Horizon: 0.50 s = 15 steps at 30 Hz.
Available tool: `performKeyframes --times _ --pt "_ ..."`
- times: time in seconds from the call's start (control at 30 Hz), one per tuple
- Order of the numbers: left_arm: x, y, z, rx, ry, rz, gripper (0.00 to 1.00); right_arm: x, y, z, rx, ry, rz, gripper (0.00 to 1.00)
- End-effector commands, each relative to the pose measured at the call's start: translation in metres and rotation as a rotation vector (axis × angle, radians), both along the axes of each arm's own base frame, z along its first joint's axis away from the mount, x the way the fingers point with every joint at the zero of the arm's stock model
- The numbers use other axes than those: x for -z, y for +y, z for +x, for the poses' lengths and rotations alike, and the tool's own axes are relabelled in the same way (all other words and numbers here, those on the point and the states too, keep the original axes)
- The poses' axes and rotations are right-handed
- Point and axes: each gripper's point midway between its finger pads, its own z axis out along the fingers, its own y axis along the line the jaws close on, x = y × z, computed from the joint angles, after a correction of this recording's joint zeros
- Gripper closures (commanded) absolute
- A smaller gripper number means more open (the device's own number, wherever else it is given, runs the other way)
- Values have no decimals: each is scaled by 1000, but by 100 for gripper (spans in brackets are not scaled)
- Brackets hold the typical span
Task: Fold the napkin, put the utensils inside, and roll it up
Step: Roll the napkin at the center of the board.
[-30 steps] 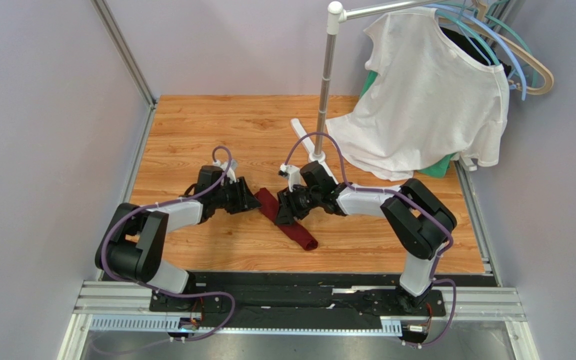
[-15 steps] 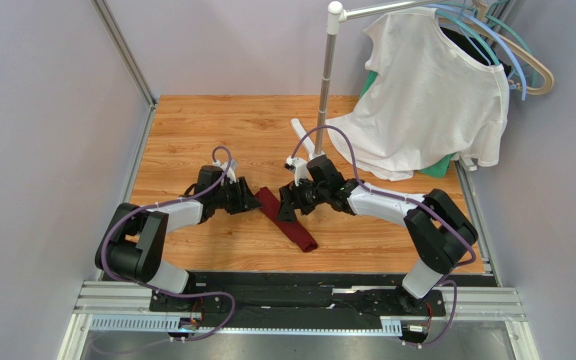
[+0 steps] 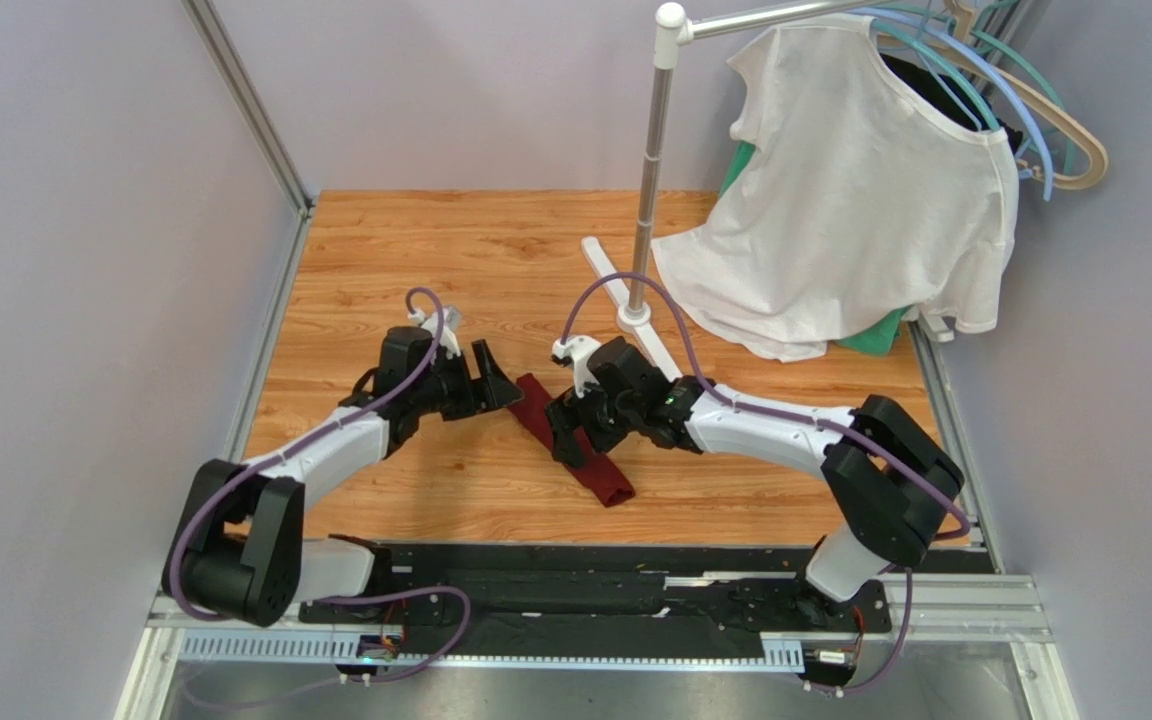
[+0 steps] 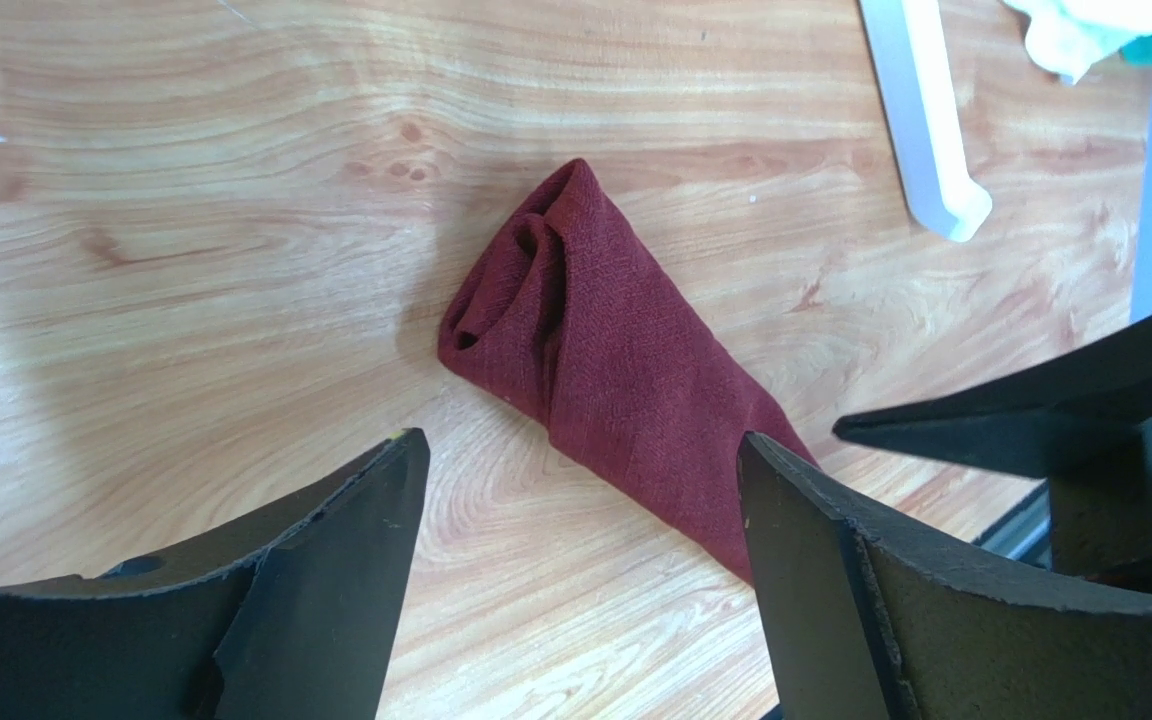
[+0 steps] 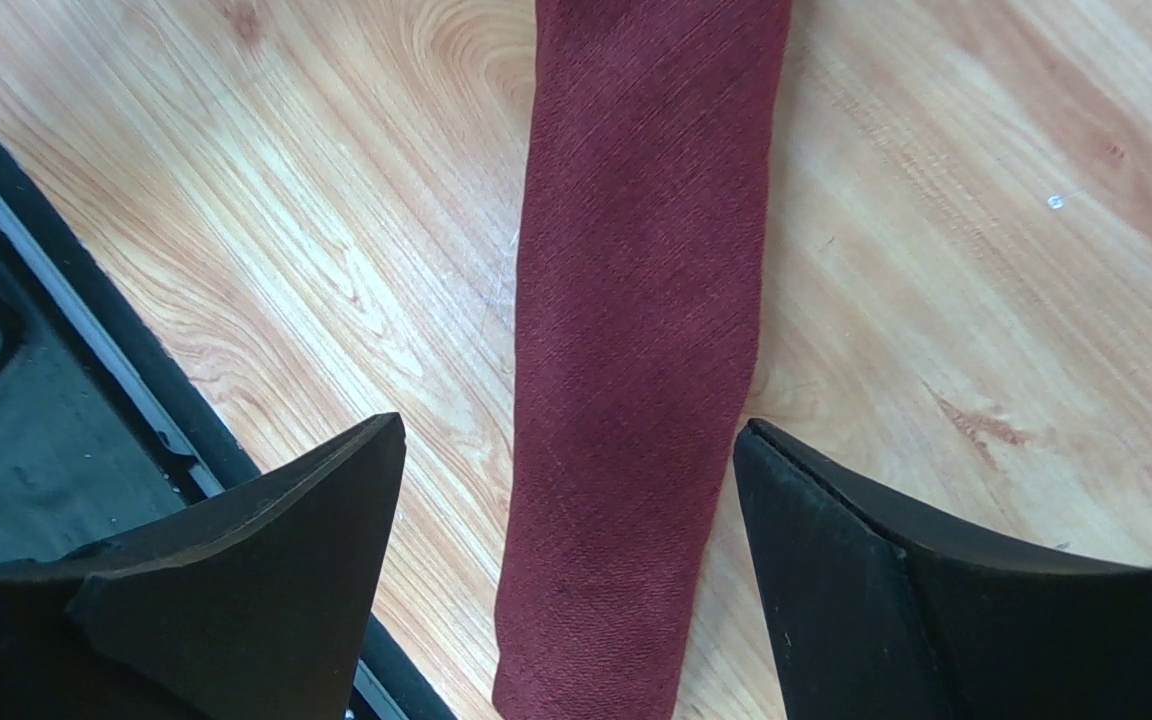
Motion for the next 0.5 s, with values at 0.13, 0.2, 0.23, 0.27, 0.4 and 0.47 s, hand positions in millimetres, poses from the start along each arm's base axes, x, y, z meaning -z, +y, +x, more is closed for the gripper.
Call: performKeyframes --times 0.13,0.2,0.23,0.27,0.4,0.47 --pt "-43 25 -1 -97 -70 63 14 10 -5 4 48 -98 -124 14" --pt "-49 28 -2 -103 -73 69 13 15 -5 3 51 -125 -174 14" --pt "-53 29 -2 -106 -83 66 13 17 -7 6 61 -151 -200 14" --pt "-55 30 -2 -108 -86 65 13 19 -6 5 55 -162 -214 14" --pt "-56 31 -3 -113 -84 66 13 23 0 3 60 -229 -268 15" --pt "-55 32 -3 -113 -78 66 13 23 3 1 52 -243 -274 17"
